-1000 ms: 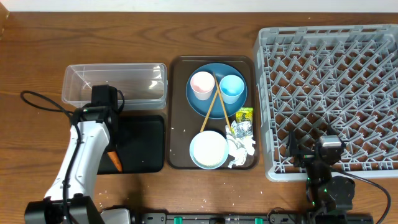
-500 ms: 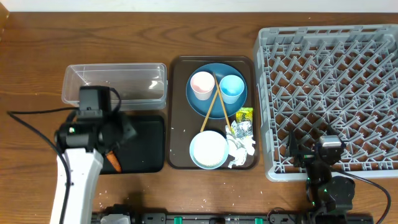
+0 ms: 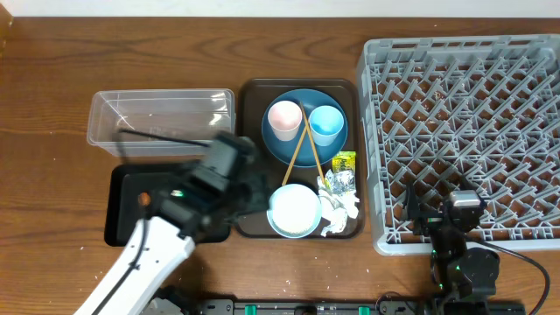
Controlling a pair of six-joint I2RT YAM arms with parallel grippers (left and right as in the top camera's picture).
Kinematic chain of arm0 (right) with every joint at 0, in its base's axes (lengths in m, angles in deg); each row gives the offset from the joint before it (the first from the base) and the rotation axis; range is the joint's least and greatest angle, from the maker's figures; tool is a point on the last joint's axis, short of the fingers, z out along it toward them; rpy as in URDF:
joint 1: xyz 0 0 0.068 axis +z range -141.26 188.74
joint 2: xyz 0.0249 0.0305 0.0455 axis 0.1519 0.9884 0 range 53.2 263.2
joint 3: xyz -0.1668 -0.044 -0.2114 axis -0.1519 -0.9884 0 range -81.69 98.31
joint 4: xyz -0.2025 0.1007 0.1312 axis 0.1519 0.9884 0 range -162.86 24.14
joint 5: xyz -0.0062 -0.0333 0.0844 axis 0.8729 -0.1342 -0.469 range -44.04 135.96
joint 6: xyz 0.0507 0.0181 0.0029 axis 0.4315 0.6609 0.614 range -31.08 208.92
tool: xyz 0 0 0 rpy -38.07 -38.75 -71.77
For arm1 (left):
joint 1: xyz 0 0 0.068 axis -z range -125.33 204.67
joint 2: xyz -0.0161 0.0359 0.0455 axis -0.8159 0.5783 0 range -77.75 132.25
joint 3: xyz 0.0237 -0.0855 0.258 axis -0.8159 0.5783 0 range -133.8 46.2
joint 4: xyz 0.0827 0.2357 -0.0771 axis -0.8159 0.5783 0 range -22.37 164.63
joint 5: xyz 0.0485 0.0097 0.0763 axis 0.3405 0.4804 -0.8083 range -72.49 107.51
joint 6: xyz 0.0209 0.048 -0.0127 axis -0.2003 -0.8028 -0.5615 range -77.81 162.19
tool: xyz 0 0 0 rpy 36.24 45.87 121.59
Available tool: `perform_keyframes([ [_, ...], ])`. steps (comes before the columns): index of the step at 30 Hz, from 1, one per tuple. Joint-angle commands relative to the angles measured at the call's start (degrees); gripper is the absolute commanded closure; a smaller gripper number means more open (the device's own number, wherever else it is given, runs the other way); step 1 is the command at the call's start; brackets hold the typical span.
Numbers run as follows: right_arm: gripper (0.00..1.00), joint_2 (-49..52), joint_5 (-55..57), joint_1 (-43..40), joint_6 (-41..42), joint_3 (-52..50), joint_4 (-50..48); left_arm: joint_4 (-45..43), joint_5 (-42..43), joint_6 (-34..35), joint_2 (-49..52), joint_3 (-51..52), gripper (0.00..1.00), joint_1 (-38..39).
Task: Sort waste into correct bins and load items into the dishwasher rack
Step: 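Reach the left gripper to the crumpled tissue and grasp it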
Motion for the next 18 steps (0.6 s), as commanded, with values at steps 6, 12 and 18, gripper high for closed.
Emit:
perform_keyframes([
  [6,0.01,-0.07,0.11,-0.42,-0.85,-0.09,0.17,-12.76,-3.76,5.60,8.83,-1.03,0.51,14.64],
  [12,0.01,-0.07,0.11,-0.42,-0.85,-0.09,0.17,-20.76,-3.76,5.62,17.49,-1.03,0.51,20.50],
  [18,0.02,-0.07,0.11,-0.42,-0.85,-0.09,0.17,-23.78,-3.74,5.62,24.50,-1.03,0.51,22.23],
])
